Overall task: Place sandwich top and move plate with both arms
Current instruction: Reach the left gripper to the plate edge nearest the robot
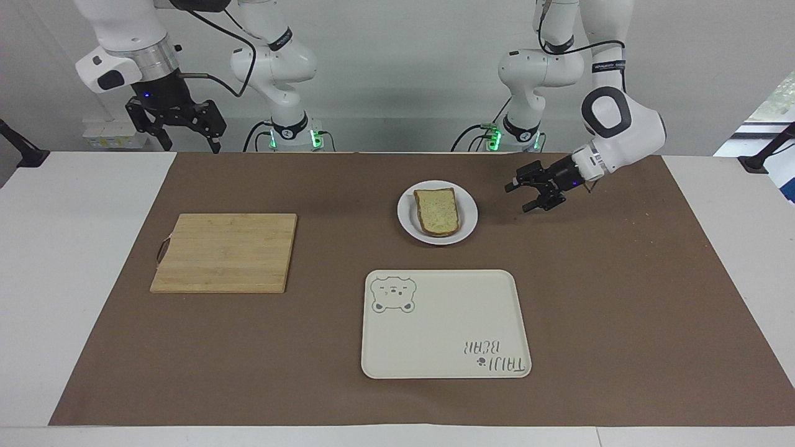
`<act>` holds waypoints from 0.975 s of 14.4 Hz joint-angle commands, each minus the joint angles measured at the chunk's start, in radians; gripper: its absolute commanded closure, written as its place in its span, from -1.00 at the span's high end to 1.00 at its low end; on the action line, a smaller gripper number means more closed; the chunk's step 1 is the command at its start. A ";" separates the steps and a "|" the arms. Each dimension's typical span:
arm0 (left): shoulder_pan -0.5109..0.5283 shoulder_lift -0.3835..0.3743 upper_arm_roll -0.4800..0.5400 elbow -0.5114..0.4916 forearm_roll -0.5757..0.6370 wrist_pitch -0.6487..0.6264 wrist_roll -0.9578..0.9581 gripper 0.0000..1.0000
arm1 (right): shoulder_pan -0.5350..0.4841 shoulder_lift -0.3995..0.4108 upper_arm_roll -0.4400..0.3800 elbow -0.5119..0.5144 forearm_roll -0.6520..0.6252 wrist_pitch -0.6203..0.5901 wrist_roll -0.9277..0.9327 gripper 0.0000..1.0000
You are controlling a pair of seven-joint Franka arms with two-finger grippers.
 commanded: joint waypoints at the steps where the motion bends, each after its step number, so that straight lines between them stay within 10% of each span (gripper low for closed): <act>1: -0.043 0.020 0.012 -0.029 -0.045 0.053 0.023 0.81 | 0.002 -0.025 -0.001 -0.021 -0.006 -0.021 -0.043 1.00; 10: -0.122 0.054 0.010 -0.070 -0.114 0.105 0.021 0.43 | -0.009 -0.001 -0.018 0.005 0.028 -0.051 -0.030 1.00; 14: -0.142 0.054 0.010 -0.087 -0.129 0.119 0.021 -0.18 | -0.003 0.000 -0.016 -0.001 0.014 -0.039 -0.032 1.00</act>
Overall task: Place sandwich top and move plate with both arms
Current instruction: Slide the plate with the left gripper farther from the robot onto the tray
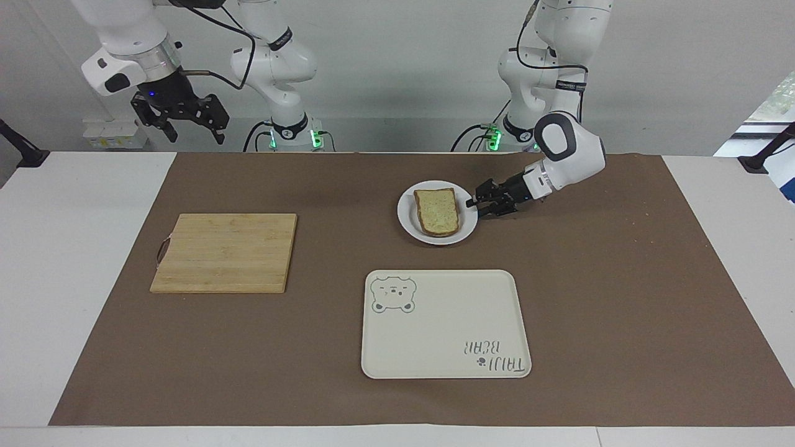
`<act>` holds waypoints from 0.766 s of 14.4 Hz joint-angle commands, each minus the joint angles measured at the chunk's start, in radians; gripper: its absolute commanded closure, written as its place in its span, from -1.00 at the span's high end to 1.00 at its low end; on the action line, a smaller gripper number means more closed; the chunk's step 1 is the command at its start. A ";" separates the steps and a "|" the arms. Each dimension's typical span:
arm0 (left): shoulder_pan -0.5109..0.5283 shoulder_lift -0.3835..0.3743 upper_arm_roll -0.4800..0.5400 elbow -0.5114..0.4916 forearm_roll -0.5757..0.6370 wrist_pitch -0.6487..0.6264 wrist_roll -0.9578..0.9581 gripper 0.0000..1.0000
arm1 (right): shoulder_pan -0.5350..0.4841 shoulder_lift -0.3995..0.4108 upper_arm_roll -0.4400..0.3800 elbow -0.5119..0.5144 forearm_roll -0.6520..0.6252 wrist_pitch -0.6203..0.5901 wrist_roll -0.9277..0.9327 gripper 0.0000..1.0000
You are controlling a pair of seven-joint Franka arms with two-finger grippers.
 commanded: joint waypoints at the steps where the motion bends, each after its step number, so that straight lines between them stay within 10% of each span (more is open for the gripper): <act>1: -0.030 -0.010 0.013 -0.029 -0.026 0.031 0.020 -0.40 | -0.002 -0.001 -0.002 -0.004 -0.002 0.010 -0.016 1.00; 5: -0.030 -0.011 0.013 -0.037 -0.027 0.028 0.019 -1.00 | -0.001 -0.004 0.000 -0.012 -0.014 0.016 -0.021 1.00; 11: -0.019 -0.011 0.014 -0.034 -0.027 0.002 0.017 -1.00 | -0.001 -0.016 0.000 -0.034 -0.014 0.029 -0.032 1.00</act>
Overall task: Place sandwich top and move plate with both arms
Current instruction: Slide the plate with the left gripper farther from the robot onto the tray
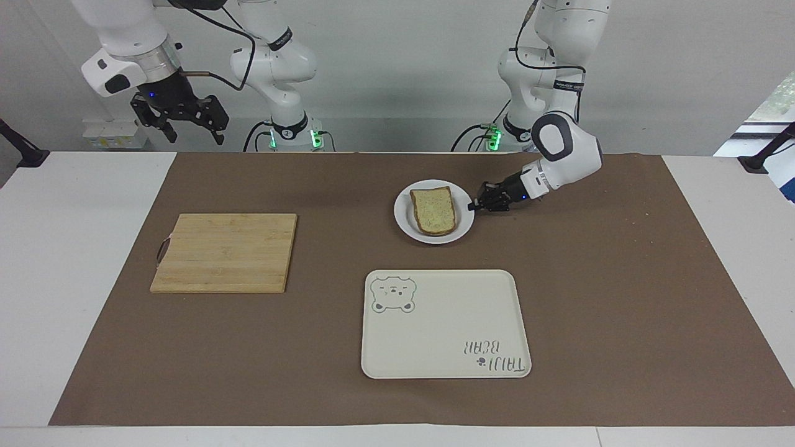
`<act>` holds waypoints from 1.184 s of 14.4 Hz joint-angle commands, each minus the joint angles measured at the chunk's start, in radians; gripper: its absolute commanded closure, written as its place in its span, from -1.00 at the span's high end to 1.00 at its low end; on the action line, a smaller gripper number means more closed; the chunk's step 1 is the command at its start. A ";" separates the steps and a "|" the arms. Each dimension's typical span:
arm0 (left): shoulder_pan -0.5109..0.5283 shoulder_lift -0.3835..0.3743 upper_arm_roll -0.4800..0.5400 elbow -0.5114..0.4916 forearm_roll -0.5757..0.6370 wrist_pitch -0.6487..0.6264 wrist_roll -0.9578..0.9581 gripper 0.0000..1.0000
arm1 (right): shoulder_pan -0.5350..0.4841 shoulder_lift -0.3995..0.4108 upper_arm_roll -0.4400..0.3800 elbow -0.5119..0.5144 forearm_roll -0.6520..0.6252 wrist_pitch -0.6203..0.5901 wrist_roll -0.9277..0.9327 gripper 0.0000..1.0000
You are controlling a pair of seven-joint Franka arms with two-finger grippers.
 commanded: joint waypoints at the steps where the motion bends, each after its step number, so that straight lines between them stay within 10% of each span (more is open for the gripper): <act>1: -0.013 -0.007 0.012 -0.012 -0.015 -0.016 0.017 -1.00 | -0.001 -0.018 0.000 -0.031 -0.009 0.030 -0.040 1.00; 11: 0.162 0.051 0.015 0.126 -0.018 -0.294 0.034 -1.00 | -0.005 -0.019 -0.002 -0.034 -0.009 0.040 -0.043 1.00; 17: 0.183 0.195 0.015 0.376 -0.056 -0.313 0.017 -1.00 | -0.007 -0.018 -0.002 -0.034 -0.011 0.042 -0.043 1.00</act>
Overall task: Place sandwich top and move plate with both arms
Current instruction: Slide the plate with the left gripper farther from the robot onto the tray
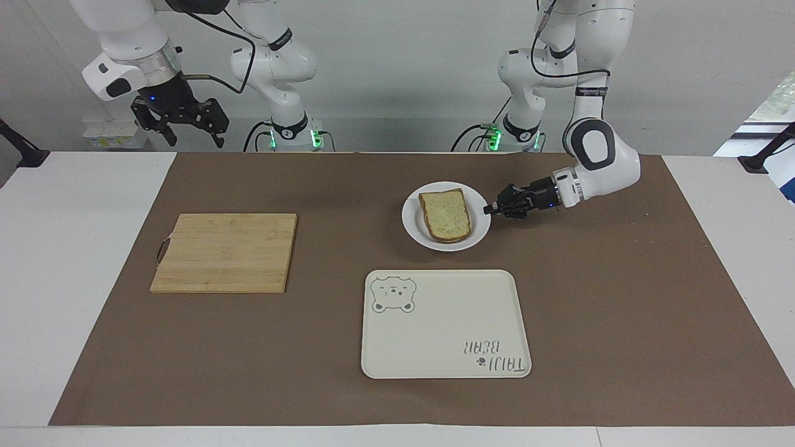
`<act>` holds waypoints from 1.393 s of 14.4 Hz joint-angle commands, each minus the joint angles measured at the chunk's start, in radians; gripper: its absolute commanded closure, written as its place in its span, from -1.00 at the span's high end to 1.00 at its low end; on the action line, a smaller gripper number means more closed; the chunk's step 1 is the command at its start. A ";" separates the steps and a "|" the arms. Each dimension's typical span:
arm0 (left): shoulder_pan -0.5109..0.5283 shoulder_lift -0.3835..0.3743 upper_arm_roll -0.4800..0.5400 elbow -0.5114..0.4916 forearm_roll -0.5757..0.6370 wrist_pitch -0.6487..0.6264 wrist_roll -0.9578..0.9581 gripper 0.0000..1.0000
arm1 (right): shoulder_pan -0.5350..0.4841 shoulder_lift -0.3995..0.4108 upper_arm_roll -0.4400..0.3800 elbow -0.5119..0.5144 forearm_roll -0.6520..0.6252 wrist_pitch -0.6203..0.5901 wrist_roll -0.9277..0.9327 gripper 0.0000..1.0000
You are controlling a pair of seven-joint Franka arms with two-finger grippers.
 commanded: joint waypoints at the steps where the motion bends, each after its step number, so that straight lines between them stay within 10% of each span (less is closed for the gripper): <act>1: 0.021 0.108 -0.004 0.152 -0.023 -0.032 -0.010 -1.00 | -0.006 -0.019 0.000 -0.024 -0.011 0.024 -0.027 1.00; 13: 0.012 0.480 -0.050 0.592 -0.112 0.090 -0.096 -1.00 | -0.006 -0.018 0.000 -0.024 -0.011 0.034 -0.027 1.00; 20: -0.008 0.532 -0.061 0.657 -0.042 0.141 -0.134 -1.00 | -0.006 -0.018 0.000 -0.024 -0.011 0.034 -0.027 1.00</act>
